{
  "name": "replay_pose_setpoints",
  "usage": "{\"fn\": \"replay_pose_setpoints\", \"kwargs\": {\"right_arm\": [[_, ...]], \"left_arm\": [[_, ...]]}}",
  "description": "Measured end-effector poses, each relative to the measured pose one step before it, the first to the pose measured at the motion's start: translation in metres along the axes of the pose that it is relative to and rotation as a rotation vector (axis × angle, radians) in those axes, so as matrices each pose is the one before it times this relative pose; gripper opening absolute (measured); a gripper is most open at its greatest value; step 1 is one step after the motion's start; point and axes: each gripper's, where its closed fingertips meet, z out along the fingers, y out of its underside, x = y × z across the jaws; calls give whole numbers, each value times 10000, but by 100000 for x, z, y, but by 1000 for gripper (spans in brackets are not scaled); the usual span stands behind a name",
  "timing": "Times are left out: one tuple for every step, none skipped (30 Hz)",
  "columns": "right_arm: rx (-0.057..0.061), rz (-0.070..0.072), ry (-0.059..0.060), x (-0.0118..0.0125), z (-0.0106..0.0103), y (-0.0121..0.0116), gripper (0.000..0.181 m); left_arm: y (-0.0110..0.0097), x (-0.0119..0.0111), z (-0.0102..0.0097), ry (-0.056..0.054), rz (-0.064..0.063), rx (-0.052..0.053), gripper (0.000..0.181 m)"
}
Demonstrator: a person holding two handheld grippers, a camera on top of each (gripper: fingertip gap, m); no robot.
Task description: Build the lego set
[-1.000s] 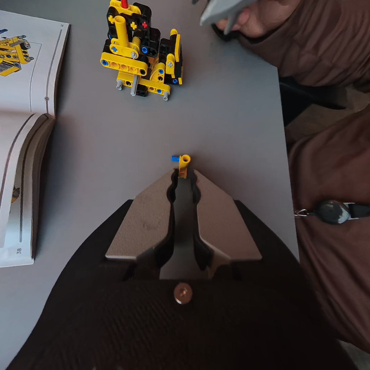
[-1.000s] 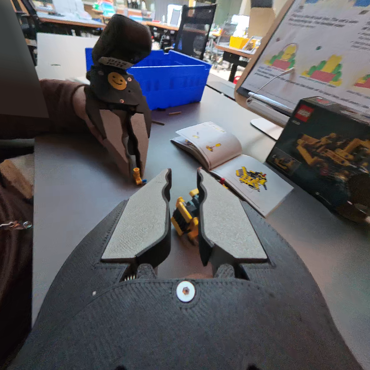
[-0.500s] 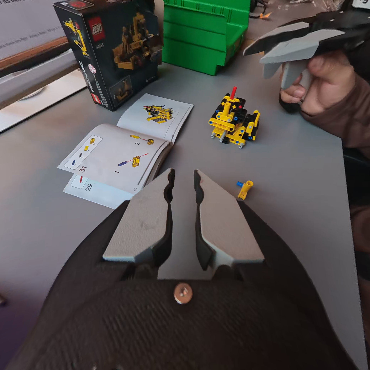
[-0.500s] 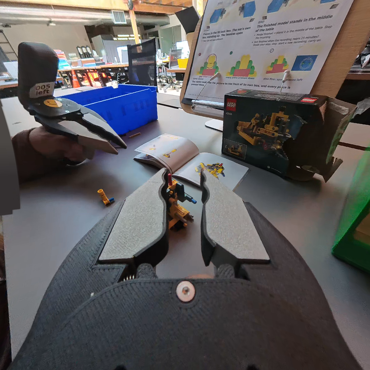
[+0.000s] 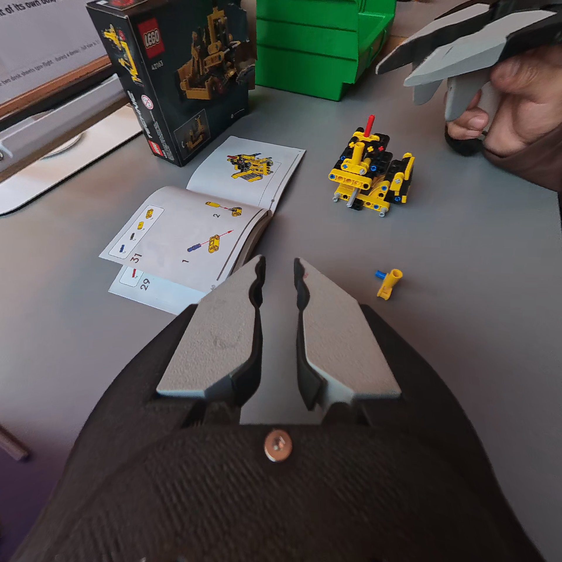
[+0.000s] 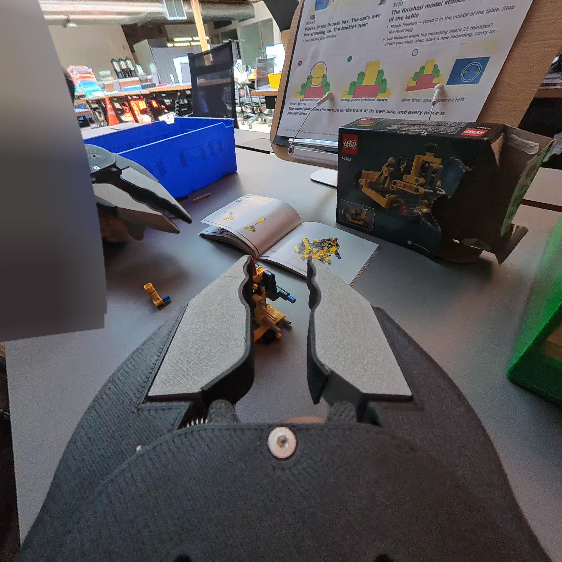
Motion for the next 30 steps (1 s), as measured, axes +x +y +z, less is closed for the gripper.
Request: {"fn": "replay_pose_setpoints", "kwargs": {"right_arm": [[39, 35, -28, 16, -32, -53, 31], [20, 35, -14, 34, -36, -28, 31], [7, 32, -12, 16, -16, -2, 31], [0, 26, -13, 15, -2, 5, 32], [-10, 15, -1, 8, 7, 20, 32], [-20, 2, -1, 4, 19, 32, 32], [-30, -4, -20, -40, 29, 57, 32], [-40, -8, -25, -46, 42, 67, 32], [-36, -15, -18, -43, 42, 52, 32], [-25, -19, -12, -29, 29, 31, 32], [-14, -20, -7, -29, 16, 20, 32], [-7, -13, -7, -23, 12, 9, 32], [-9, -3, -11, -25, 12, 10, 32], [-11, 4, -11, -10, 15, 20, 32], [-12, 7, -12, -5, 13, 11, 32], [-17, 8, -16, -12, 21, 26, 33], [-19, 3, -17, -19, 29, 29, 33], [-17, -4, -11, -27, 16, 20, 34], [-24, -2, -16, -17, 35, 33, 34], [-42, 4, -35, -51, 42, 56, 34], [-46, 2, -38, -44, 49, 58, 34], [-27, -9, -25, -45, 29, 31, 35], [-12, -18, -15, -41, 18, 16, 35], [-8, -22, -17, -41, 9, 2, 35], [-11, -12, -39, -88, 8, 17, 35], [-26, 9, -68, -106, 20, 30, 35], [-39, 29, -70, -92, 28, 61, 35], [-31, 37, -44, -31, 24, 38, 36], [-8, 38, -23, 9, 9, -1, 37], [12, 41, -20, 17, -14, -12, 37]], "left_arm": [[-55, 458, -23, 293, 8, 39, 16], [-107, 562, -21, 357, -22, 64, 16], [-118, 476, -13, 282, -26, 73, 16], [-63, 249, 16, 117, 14, 35, 14], [47, 90, 48, 10, 78, -40, 13], [107, 146, 100, 43, 87, -91, 13], [114, 184, 98, 61, 98, -98, 13], [68, 180, 87, 36, 125, -61, 13], [0, 192, 48, 29, 130, -22, 13], [-36, 137, 30, -1, 118, 8, 13], [-83, 13, -4, -67, 98, 46, 12], [-87, 19, -20, -35, 74, 57, 11], [-61, -3, -25, -14, 17, 37, 11], [-36, -72, -13, -30, -29, 31, 11], [-56, -41, -35, -11, -31, 40, 10], [-77, -67, -33, -40, -23, 57, 10], [-96, -37, -43, -29, 3, 67, 10], [-38, -10, -19, -22, 10, 33, 10], [4, -7, 9, -19, 8, -9, 9], [23, -11, 14, -17, 10, -18, 10], [7, 9, 5, -13, 18, -11, 9], [10, 3, 12, -15, 21, -6, 9], [-12, 0, 8, -21, 20, 5, 8], [3, 25, 3, 5, 18, -6, 8], [2, 6, 9, -9, 9, -8, 8], [6, 15, 7, 0, 10, 0, 8], [6, -5, 3, 0, 0, -7, 7], [2, -11, -1, -11, -6, -2, 7], [1, -6, -4, -1, -5, 1, 7], [1, -6, 2, -1, -14, -1, 6]]}}
